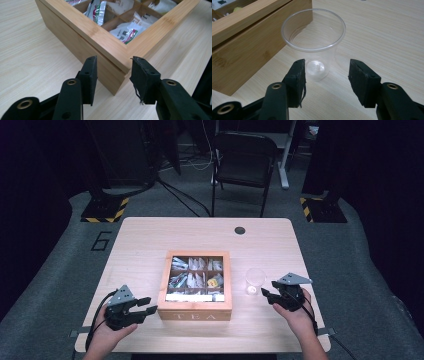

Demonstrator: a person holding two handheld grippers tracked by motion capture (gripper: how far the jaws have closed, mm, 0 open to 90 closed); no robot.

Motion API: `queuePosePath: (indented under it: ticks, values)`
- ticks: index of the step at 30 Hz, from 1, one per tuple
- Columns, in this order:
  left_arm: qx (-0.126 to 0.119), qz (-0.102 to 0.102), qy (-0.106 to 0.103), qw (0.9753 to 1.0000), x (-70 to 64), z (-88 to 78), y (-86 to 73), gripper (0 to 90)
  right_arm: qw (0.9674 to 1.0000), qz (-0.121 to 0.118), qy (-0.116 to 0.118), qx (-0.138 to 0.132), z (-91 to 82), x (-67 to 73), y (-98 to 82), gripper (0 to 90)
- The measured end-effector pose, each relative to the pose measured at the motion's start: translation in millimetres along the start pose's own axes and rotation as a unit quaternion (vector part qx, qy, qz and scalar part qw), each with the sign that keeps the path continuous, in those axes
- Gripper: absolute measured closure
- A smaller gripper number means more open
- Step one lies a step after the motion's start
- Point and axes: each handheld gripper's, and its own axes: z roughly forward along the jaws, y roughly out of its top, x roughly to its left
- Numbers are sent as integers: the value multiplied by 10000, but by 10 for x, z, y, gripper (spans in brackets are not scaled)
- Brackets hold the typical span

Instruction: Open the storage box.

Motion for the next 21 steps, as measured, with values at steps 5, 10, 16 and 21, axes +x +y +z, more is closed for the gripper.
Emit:
queuePosePath:
  ticks: [5, 10, 16, 21]
  values:
    - [24, 81, -105, 9999, -32, 14, -41, 593, 10000, -27, 37, 54, -3, 21, 9, 478]
    - [24, 125, -131, 9998, -78, 53, -61, 615, 9999, -1, 96, 69, -4, 31, 11, 483]
    - [107, 146, -198, 9996, -97, 120, -81, 631, 9998, -35, 135, 107, 15, 52, 9, 482]
    - [100, 126, -172, 9997, -95, 142, -89, 638, 9998, -82, 147, 124, 32, 57, 1, 481]
